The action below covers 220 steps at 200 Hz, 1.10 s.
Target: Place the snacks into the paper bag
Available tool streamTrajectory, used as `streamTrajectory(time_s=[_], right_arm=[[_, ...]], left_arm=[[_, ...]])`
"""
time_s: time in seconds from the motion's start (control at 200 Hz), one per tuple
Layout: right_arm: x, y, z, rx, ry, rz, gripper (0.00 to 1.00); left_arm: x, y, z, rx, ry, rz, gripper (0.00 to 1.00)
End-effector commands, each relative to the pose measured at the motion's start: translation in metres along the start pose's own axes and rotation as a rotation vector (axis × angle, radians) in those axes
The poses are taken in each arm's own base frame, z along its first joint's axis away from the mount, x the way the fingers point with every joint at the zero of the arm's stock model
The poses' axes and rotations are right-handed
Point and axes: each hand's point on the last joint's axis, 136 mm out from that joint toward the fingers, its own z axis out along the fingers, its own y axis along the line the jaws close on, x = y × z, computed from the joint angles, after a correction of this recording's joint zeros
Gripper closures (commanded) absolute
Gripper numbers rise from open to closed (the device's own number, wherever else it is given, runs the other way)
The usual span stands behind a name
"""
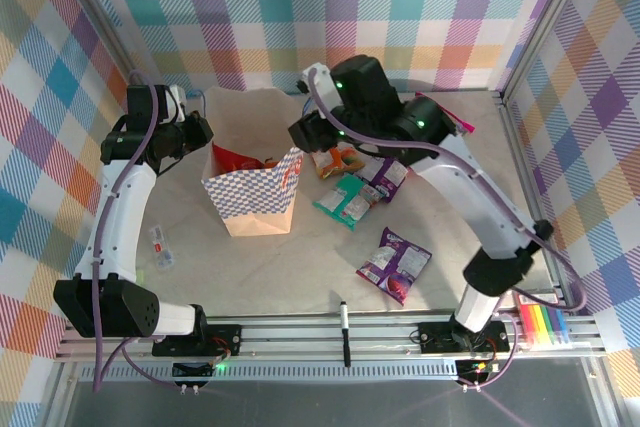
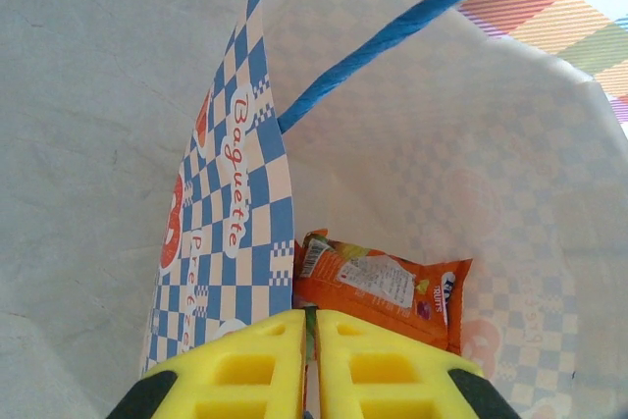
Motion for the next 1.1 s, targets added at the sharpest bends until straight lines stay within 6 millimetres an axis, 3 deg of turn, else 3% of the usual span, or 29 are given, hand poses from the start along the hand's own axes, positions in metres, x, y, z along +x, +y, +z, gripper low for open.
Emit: streamTrajectory(time_s=[0.0, 0.28, 0.58, 0.825, 1.095], right_arm=[[0.02, -0.02, -0.006, 0.098, 0.021, 0.042, 0.44], [0.077, -0.05, -0.034, 0.167, 0.064, 0.236, 0.42], [0.158, -0.081, -0.052, 0.263, 0.189, 0.475, 0.31], [0.2, -0.092, -0.068, 0.332, 0.267, 0.595, 0.25], [0.256, -0.081, -0.061, 0.279, 0.428, 0.739, 0.23]], left_arm=[[0.0, 0.004, -0.004, -0.015, 0.009, 0.004, 0.88], [-0.001, 0.002, -0.003, -0.008, 0.009, 0.0, 0.88], [0.001, 0.003, -0.001, -0.01, 0.017, -0.003, 0.88], [0.001, 0.003, 0.001, -0.013, 0.025, -0.005, 0.87], [0.005, 0.009, 0.006, -0.033, 0.04, -0.005, 0.87]])
